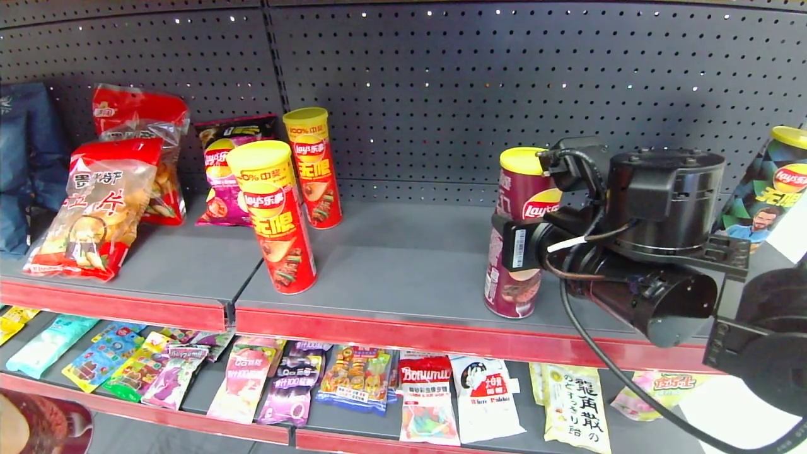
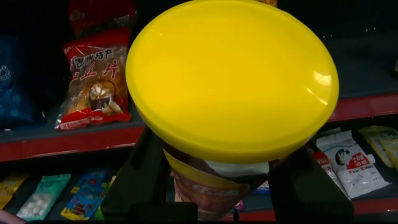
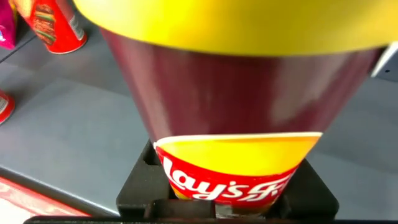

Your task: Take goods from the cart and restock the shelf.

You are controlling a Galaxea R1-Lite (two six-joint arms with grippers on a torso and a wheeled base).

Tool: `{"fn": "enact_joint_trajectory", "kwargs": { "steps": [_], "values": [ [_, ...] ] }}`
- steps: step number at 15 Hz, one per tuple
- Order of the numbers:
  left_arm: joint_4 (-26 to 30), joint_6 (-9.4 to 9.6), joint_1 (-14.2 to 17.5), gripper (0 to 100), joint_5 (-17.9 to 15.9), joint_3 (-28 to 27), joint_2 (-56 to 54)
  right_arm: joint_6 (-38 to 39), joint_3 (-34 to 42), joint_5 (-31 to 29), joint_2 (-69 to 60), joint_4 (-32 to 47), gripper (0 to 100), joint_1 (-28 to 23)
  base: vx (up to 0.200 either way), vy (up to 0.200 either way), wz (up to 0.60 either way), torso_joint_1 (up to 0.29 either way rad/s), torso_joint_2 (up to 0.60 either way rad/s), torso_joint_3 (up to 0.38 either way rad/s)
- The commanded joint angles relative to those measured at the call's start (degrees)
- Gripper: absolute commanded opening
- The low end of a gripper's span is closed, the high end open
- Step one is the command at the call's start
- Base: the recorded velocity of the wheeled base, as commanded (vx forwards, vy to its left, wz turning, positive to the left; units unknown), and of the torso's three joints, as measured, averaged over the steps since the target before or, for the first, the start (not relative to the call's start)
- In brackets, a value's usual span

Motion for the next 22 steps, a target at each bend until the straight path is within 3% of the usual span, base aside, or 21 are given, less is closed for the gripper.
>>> {"fn": "enact_joint_trajectory", "kwargs": {
  "steps": [1,4,12,22],
  "values": [
    [0.0,-0.01,0.0,0,0.0,0.0,0.0,0.0,0.0,-0.1,0.2,0.0,0,0.1,0.000,0.000,0.00,0.000,0.00,0.000],
    [0.0,-0.01,0.0,0,0.0,0.1,0.1,0.2,0.5,-0.6,1.0,0.0,0,0.7,0.000,0.000,0.00,0.000,0.00,0.000],
    [0.0,0.08,0.0,0,-0.2,1.0,0.1,3.9,-3.0,-11.9,3.3,0.0,0,1.4,0.000,0.000,0.00,0.000,0.00,0.000],
    [0.0,-0.01,0.0,0,-0.2,1.0,0.1,4.1,-1.2,-13.9,2.3,0.1,0,4.8,0.000,0.000,0.00,0.000,0.00,0.000]
  ]
}}
